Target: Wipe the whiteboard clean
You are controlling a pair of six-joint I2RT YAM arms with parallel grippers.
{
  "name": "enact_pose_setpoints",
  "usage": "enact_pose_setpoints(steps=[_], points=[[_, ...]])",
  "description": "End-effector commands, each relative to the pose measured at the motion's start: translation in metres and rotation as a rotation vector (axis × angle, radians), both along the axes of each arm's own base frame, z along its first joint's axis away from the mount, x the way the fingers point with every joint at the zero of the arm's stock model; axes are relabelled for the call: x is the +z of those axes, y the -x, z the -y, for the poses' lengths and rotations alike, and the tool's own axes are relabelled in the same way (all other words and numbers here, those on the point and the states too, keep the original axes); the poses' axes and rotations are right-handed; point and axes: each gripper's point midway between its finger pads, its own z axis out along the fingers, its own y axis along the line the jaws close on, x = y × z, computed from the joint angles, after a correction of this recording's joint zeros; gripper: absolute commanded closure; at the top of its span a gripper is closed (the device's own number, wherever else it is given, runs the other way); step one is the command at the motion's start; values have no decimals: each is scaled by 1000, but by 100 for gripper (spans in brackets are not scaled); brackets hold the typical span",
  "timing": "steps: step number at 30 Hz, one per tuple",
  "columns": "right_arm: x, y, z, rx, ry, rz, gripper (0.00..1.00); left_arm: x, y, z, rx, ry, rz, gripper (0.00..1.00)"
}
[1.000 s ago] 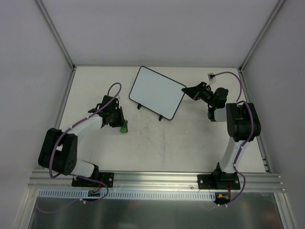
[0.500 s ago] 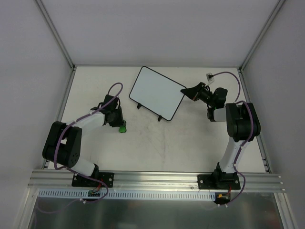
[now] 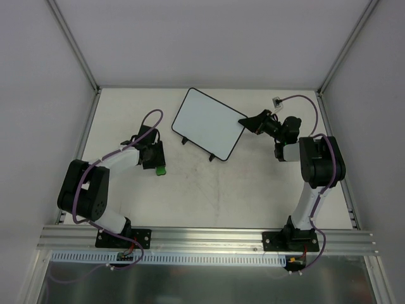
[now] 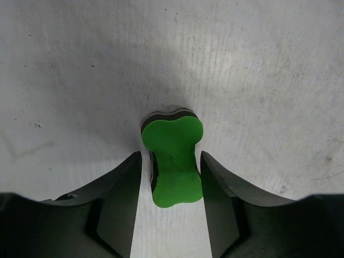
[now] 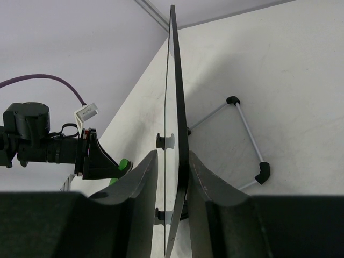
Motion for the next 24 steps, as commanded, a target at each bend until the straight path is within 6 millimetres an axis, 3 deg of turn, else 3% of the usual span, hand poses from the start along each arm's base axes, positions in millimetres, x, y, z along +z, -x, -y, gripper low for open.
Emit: enact_pose_setpoints(steps=[1, 4, 8, 16, 17, 18, 20, 22, 24], points=[[52, 4, -4, 18, -7, 287, 70, 7, -3, -11, 26, -43, 9, 53], [51, 4, -3, 13, -7, 283, 64, 9, -4, -13, 31, -55, 12, 38], [51, 2, 2, -5, -8, 282, 63, 12, -3, -14, 42, -56, 18, 36], [51, 1, 18, -47, -5, 273, 41, 45, -2, -19, 79, -36, 136, 34], [52, 2, 19, -53, -5, 275, 38, 50, -1, -20, 81, -30, 154, 33], [53, 2, 21, -64, 0, 281, 25, 55, -1, -20, 86, -25, 169, 30], [53, 2, 29, -98, 2, 281, 16, 71, 3, -19, 96, 9, 228, 27], [53, 2, 36, -125, 6, 279, 1, 79, 7, -21, 106, 24, 263, 19], [53, 5, 39, -151, 5, 274, 1, 97, 10, -23, 117, 40, 329, 12]])
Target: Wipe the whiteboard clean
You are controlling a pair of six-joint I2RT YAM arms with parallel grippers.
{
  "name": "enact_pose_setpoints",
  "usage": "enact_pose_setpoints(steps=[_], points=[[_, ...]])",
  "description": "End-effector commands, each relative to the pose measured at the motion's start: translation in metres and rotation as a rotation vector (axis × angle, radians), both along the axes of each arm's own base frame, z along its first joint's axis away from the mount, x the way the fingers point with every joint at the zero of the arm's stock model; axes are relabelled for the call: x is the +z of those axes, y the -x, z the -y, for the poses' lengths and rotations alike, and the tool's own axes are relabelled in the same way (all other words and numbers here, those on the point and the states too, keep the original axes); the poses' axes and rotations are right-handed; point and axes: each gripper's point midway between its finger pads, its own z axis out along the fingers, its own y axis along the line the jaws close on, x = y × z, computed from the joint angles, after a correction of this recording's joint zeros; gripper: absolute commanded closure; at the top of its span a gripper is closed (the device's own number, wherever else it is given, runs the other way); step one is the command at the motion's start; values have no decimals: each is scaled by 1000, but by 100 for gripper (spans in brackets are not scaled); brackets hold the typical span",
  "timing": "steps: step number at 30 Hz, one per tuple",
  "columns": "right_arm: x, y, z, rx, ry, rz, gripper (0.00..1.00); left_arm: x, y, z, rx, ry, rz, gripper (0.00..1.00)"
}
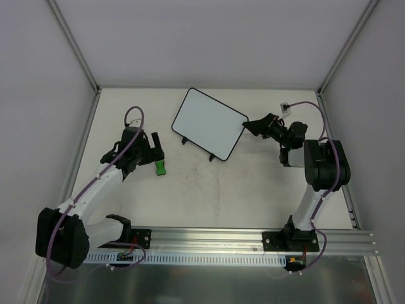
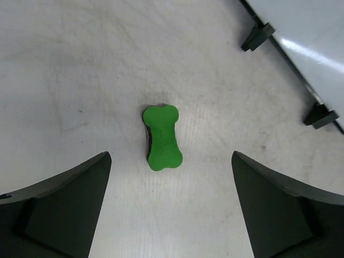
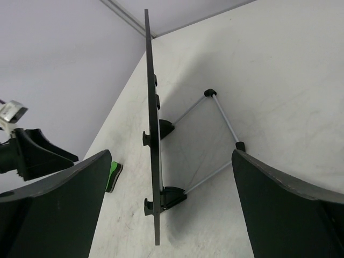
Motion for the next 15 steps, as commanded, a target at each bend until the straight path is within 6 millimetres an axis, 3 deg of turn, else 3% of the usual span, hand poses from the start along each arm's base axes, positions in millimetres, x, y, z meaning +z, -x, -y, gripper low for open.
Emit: enact_pose_setpoints(steps=[1, 2, 8, 9, 12, 13, 15], points=[[65, -1, 21, -91, 17, 313, 1, 17, 8, -10, 50, 16, 76, 4], [71, 1, 25, -109, 16, 322, 1, 30, 10, -11, 55, 32, 122, 2], [89, 28, 34, -171, 12, 355, 1, 57, 25, -19, 103, 86, 258, 1], [103, 35, 36, -187, 2, 383, 1, 59, 26, -19, 103, 94, 270, 1], [103, 55, 40, -234, -27, 359, 1, 71, 33, -11, 58, 146, 306, 1], [117, 66, 43, -255, -41, 390, 1, 75, 37, -2, 22, 187, 306, 1], [111, 78, 48, -293, -76, 346, 1, 83, 43, 5, -9, 231, 325, 1]])
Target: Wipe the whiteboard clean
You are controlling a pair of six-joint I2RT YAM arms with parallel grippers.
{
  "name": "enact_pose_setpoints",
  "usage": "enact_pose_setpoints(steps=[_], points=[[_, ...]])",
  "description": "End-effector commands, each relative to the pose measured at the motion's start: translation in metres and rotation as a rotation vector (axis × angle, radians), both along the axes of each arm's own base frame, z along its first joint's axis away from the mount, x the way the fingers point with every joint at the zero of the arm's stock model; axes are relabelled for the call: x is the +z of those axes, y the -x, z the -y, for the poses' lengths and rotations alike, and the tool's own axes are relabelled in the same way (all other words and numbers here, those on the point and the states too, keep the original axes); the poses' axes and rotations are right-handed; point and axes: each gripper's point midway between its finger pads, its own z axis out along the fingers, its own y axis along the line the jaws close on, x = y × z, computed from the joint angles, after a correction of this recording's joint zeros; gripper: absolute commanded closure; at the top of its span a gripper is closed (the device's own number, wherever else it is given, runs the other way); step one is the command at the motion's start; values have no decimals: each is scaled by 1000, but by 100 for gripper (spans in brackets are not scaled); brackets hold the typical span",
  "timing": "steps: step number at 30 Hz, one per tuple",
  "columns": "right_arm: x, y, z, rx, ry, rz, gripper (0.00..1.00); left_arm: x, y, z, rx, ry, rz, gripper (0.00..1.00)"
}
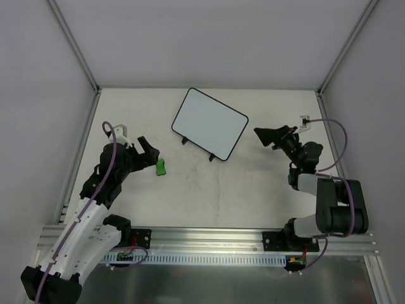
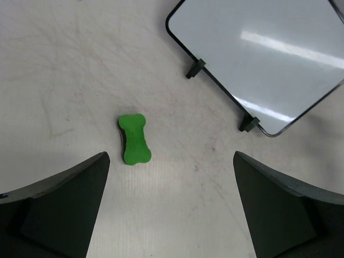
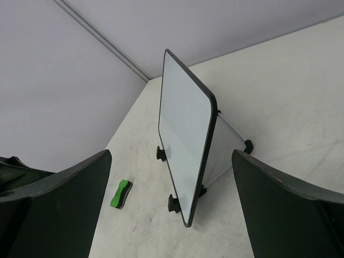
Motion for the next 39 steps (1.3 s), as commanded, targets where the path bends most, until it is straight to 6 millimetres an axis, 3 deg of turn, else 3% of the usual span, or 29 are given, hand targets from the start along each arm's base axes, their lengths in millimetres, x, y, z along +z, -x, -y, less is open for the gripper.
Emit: enact_pose_setpoints(steps=[1, 2, 4, 5, 6, 7, 9, 10, 11, 13, 14, 16, 19, 24, 26, 31, 34, 39], points=[[66, 25, 12, -84, -54, 259, 1, 8, 10, 15, -63, 86, 13, 1], [67, 31, 12, -84, -66, 247, 1, 11, 14, 19, -92, 104, 22, 1], [50, 38, 11, -82, -50, 157, 1, 10, 16, 20, -101, 109, 26, 1], [64, 49, 12, -90, -34, 191, 1, 11, 17, 20, -103, 108, 34, 1], [42, 49, 13, -99, -5, 76, 1, 11, 17, 18, -96, 105, 37, 1], [39, 54, 14, -108, 32, 55, 1, 9, 18, 18, -95, 103, 33, 1], [28, 70, 25, -172, 156, -10, 1, 11, 20, 19, -106, 103, 44, 1], [39, 75, 31, -209, 200, -8, 1, 8, 21, 19, -106, 103, 39, 1], [22, 82, 41, -252, 280, -77, 1, 10, 22, 19, -109, 108, 50, 1], [44, 99, 49, -302, 320, -18, 1, 7, 24, 17, -98, 106, 55, 1], [38, 105, 53, -321, 333, -54, 1, 9, 25, 15, -92, 106, 69, 1], [45, 117, 53, -326, 336, -24, 1, 8, 26, 12, -78, 102, 78, 1], [28, 129, 53, -313, 346, -96, 1, 11, 29, 9, -73, 105, 109, 1], [-2, 144, 46, -260, 347, -177, 1, 15, 37, 7, -74, 120, 164, 1], [-6, 149, 43, -252, 325, -171, 1, 11, 40, 6, -72, 125, 172, 1], [-39, 160, 35, -197, 305, -249, 1, -13, 44, 8, -75, 135, 124, 1], [-51, 164, 33, -181, 311, -253, 1, -24, 45, 10, -77, 140, 90, 1], [-51, 165, 35, -187, 332, -242, 1, -30, 44, 9, -74, 133, 75, 1]])
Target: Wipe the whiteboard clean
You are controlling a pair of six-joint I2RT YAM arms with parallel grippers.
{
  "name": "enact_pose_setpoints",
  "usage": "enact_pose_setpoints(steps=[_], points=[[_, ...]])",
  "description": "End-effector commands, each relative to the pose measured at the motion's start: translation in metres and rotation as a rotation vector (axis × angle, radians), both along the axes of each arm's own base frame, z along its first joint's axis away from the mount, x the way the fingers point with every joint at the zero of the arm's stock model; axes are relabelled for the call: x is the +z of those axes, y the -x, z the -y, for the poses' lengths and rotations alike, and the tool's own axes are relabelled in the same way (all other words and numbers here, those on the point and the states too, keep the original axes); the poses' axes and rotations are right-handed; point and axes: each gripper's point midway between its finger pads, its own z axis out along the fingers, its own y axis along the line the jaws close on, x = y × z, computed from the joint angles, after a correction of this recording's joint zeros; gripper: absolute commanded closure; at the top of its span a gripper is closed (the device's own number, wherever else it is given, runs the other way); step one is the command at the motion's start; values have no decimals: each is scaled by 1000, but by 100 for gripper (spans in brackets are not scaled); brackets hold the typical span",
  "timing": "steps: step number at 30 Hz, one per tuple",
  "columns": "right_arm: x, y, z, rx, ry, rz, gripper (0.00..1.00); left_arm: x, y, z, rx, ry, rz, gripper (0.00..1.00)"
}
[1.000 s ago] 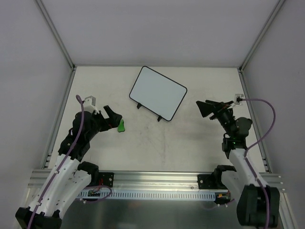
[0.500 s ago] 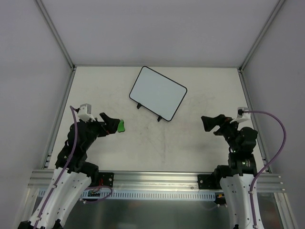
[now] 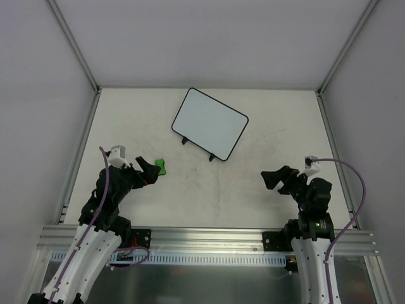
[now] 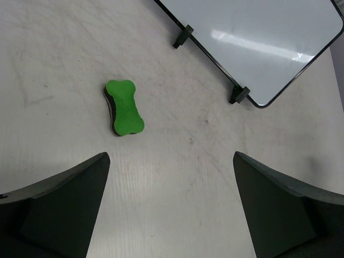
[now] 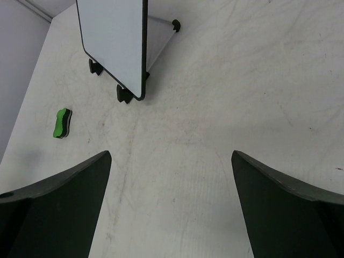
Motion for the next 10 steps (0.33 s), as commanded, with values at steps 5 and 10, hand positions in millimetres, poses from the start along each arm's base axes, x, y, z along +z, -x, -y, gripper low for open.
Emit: enact_pose_setpoints(steps=[5, 10], points=[[10, 1, -1, 20, 21, 34, 1, 0, -2, 1, 3, 11, -1, 1], [8, 1, -1, 19, 17, 26, 1, 0, -3, 0, 13, 15, -9, 1]])
